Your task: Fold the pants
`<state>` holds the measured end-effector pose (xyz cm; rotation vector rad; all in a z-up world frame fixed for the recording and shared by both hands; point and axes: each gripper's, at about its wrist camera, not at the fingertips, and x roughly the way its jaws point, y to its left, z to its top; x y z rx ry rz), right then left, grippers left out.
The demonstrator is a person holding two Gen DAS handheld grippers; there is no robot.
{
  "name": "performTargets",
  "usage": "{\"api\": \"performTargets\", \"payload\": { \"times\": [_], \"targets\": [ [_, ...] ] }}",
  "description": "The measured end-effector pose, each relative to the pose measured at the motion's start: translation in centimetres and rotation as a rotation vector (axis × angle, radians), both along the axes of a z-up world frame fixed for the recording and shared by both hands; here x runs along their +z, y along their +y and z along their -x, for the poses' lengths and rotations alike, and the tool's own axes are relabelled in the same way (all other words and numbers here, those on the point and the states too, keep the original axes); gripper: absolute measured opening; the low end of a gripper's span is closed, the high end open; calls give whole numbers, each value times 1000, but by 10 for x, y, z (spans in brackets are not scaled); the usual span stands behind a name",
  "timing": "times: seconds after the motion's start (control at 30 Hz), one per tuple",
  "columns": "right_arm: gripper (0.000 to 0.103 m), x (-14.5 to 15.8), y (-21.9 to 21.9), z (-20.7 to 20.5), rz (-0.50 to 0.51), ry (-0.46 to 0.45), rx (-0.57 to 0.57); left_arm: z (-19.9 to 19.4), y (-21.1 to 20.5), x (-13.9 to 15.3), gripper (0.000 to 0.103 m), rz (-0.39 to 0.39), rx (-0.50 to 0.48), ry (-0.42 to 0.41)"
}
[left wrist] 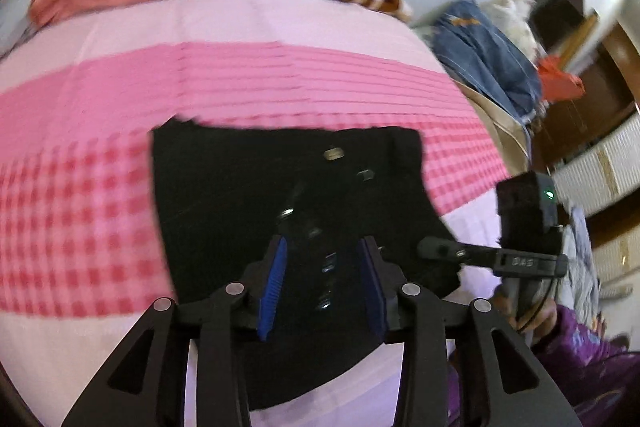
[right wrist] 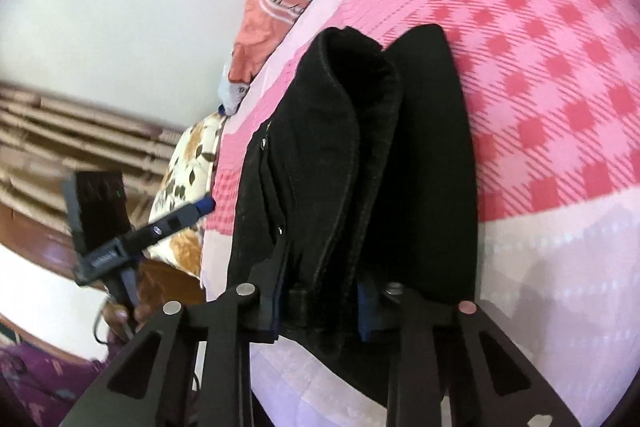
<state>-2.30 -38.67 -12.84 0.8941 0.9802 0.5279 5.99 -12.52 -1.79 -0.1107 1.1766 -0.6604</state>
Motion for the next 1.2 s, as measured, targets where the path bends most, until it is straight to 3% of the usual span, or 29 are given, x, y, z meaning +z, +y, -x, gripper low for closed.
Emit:
{"api": "performTargets", "payload": {
  "times": [0.17,0.33,0.53,0.73,1.2],
  "targets": [
    [23,6,-8,12,-30,1,-33,2,35,-9,39,2,86,19],
    [21,-7,-20,19,-41,37,-61,4,56,-15,40,9,130,25],
    [21,6,-19,15,-20,2,-68,9,58,-21,40,6,128,36],
    [20,-13,-31,17,-58,47,-91,8,56,-33,46,4,135,52],
    [20,-15,-38,20,-55,27,-76,10,54,-47,47,20,141,83]
  ]
}}
